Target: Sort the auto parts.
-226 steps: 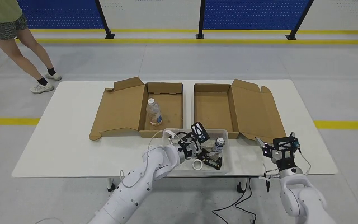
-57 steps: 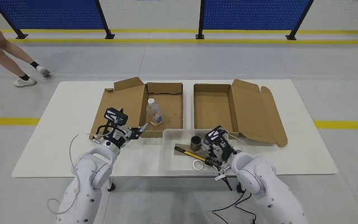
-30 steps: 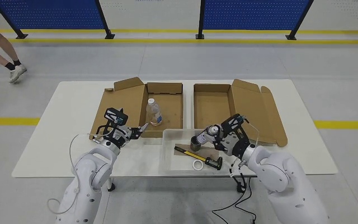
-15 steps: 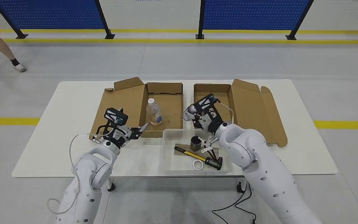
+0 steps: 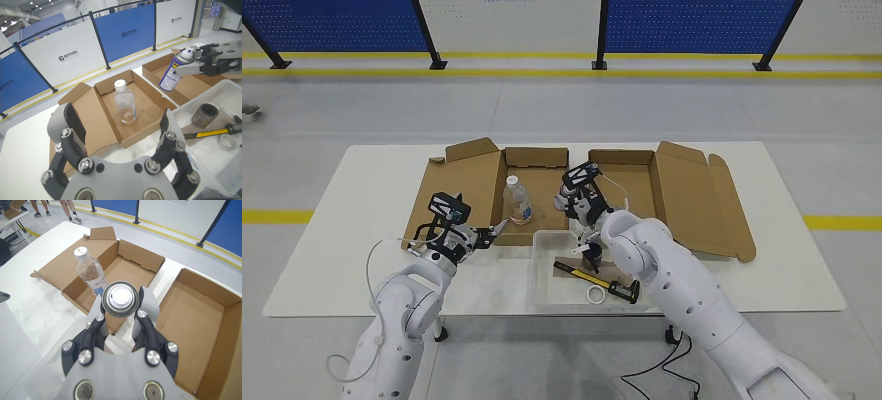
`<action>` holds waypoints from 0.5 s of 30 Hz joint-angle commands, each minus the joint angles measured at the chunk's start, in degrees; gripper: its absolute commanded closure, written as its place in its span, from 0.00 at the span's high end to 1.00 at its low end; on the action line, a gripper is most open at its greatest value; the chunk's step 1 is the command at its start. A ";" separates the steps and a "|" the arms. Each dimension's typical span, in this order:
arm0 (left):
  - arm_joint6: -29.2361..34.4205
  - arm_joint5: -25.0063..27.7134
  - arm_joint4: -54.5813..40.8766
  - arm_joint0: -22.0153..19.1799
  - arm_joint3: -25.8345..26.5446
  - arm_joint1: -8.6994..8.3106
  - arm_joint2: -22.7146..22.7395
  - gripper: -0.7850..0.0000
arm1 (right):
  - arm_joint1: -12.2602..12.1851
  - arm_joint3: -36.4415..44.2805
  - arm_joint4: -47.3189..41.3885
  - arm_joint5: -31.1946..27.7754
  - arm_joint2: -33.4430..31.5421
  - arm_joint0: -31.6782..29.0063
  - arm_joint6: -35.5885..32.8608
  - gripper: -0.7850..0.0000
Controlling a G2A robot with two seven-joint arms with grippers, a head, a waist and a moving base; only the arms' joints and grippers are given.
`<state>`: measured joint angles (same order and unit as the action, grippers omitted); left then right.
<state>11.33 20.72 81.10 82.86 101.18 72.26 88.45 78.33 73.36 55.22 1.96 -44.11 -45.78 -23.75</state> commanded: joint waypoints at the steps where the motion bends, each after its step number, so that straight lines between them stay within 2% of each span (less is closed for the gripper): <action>1: 0.00 0.00 0.00 0.00 0.00 0.00 0.00 1.00 | 0.60 -1.33 0.60 0.11 1.08 0.70 0.66 0.00; 15: 0.00 0.00 0.00 0.00 0.00 0.00 0.00 1.00 | 0.89 -1.83 0.33 0.22 1.34 0.90 0.97 0.00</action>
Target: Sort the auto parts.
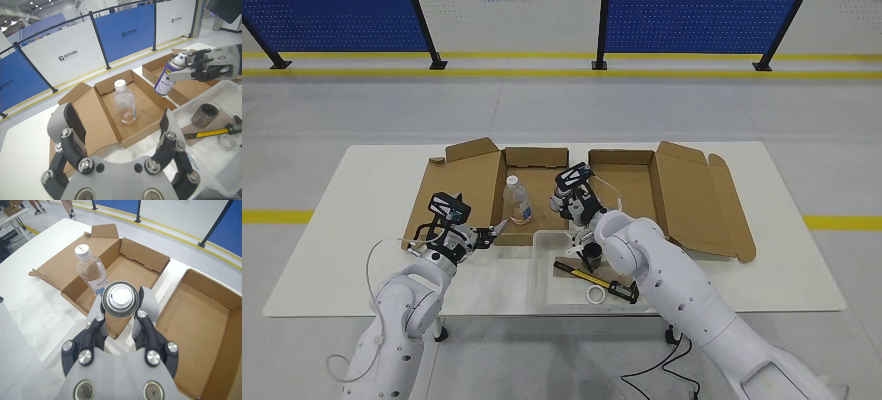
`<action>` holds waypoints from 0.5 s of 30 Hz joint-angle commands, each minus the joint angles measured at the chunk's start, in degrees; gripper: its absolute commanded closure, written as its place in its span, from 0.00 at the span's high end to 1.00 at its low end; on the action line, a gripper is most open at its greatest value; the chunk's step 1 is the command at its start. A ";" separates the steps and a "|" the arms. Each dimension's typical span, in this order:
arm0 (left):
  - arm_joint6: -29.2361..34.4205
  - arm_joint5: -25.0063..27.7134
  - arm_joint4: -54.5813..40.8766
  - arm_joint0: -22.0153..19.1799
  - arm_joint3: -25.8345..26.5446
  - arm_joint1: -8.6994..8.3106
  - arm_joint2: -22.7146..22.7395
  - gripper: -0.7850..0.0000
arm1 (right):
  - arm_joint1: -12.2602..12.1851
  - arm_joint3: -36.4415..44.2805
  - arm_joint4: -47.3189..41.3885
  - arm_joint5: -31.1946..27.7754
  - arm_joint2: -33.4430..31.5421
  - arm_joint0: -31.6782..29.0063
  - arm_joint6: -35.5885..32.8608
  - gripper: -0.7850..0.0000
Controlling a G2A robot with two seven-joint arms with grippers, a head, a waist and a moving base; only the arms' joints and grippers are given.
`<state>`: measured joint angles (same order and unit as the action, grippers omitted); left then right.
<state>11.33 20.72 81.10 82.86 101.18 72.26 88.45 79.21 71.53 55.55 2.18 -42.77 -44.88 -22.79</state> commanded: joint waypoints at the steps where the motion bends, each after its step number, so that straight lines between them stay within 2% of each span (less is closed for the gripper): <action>1: 0.00 0.00 0.00 0.00 0.00 0.00 0.00 1.00 | 0.00 0.00 0.00 0.00 0.00 0.00 0.00 0.00; 8: 0.00 0.00 0.00 0.00 0.00 0.00 0.00 1.00 | 0.31 -1.07 0.72 -0.05 0.01 -0.47 0.41 0.00; 15: 0.00 0.00 0.00 0.00 0.00 0.00 0.00 1.00 | 2.34 -6.59 0.03 0.09 2.17 1.71 0.09 0.00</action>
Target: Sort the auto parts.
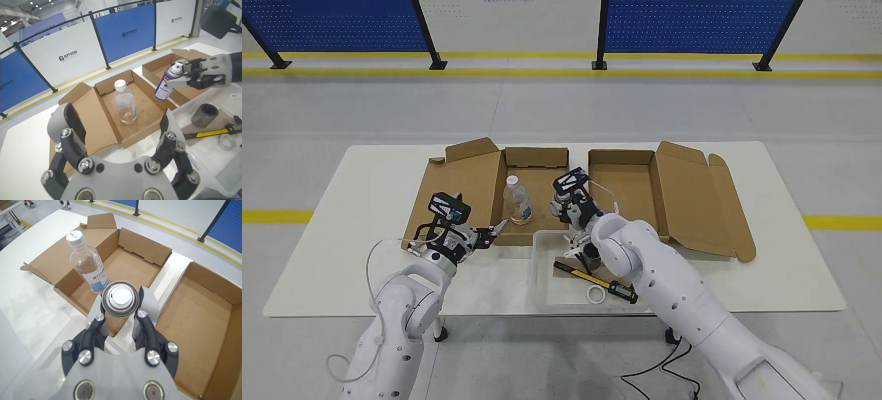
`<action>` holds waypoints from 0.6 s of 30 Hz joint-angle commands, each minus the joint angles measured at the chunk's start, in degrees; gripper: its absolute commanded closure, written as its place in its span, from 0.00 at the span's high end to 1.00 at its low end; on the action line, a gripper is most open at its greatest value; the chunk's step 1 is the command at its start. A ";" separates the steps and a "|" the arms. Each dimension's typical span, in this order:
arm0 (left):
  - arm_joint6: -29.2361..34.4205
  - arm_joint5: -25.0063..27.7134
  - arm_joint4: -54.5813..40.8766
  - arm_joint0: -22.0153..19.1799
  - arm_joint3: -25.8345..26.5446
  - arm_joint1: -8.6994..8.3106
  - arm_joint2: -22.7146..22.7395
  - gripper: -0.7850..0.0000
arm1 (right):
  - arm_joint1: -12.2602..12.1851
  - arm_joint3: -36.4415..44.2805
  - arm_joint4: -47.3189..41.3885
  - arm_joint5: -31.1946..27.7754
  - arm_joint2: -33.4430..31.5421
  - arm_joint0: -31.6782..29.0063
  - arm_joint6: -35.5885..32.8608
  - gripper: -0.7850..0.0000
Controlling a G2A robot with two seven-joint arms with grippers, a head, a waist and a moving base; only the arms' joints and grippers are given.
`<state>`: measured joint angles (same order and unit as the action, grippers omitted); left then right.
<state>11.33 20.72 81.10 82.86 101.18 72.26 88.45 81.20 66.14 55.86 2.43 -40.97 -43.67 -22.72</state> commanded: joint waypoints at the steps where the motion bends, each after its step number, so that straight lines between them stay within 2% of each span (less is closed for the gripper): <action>1: 0.00 0.00 0.00 0.00 0.00 0.00 0.00 1.00 | 0.76 -2.30 -0.52 -0.35 0.80 1.03 0.22 0.00; 18: 0.00 0.00 0.00 0.00 0.00 0.00 0.00 1.00 | 8.14 -20.18 -4.54 -3.26 6.80 8.56 1.36 0.00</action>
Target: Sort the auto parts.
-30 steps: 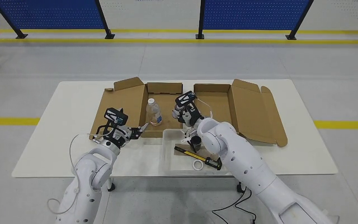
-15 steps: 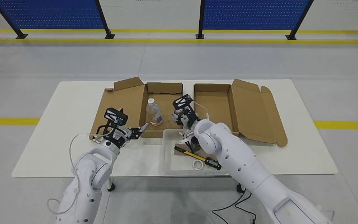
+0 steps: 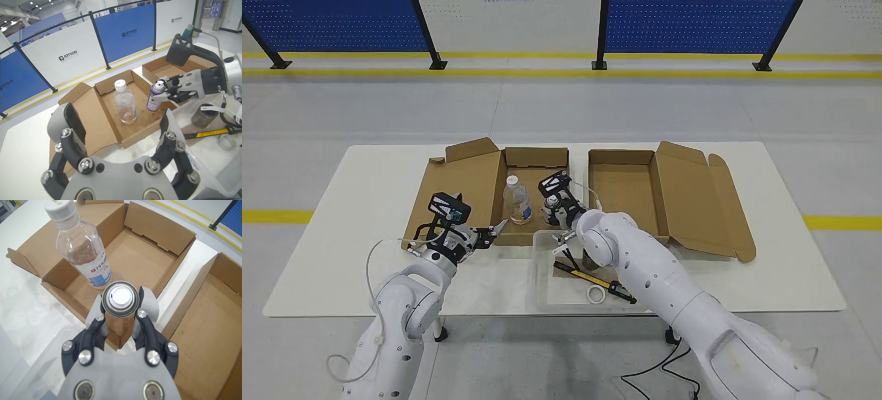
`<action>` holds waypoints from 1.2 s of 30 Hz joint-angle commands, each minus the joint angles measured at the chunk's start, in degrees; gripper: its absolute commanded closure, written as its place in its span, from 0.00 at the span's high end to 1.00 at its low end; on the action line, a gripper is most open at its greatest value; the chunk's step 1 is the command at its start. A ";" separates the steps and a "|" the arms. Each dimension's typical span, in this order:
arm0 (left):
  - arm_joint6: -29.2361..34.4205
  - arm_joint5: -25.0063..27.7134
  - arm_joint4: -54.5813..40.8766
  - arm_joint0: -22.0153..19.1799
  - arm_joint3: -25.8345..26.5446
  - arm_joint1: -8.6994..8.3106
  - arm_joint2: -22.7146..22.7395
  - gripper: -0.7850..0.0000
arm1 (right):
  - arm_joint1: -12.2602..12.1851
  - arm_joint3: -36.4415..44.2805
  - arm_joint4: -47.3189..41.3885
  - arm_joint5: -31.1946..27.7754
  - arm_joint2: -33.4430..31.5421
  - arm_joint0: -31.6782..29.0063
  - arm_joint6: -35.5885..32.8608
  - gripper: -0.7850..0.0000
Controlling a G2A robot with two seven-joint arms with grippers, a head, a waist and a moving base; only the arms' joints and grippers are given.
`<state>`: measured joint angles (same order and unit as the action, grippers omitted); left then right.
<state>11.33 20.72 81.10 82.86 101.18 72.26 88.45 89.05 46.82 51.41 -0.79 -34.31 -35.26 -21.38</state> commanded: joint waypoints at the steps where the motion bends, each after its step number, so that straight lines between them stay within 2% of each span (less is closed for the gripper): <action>1: 0.00 0.00 0.00 0.00 0.00 0.00 0.00 1.00 | 0.60 -1.54 -0.14 -0.15 0.27 0.34 0.13 0.01; 13: 0.00 0.00 0.00 0.00 0.00 0.00 0.00 1.00 | 3.32 -7.73 -0.42 -1.83 0.64 1.88 0.71 0.19; 21: 0.00 0.00 0.00 0.00 0.00 0.00 0.00 1.00 | 4.48 -9.86 0.24 -2.27 0.38 2.41 1.01 0.36; 27: 0.00 0.00 0.00 0.00 0.00 0.00 0.00 1.00 | 4.98 -10.42 0.78 -2.32 -0.16 2.41 1.12 0.36; 32: 0.00 0.00 0.00 0.00 0.00 0.00 0.00 1.00 | 5.10 -10.17 1.42 -2.29 -0.88 2.22 1.24 0.42; 36: 0.00 0.00 0.00 0.00 0.00 0.00 0.00 1.00 | 5.07 -10.09 1.95 -2.24 -1.51 1.90 0.98 0.51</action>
<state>11.33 20.72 81.10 82.86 101.18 72.26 88.45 94.14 36.77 53.26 -3.00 -35.67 -33.28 -20.29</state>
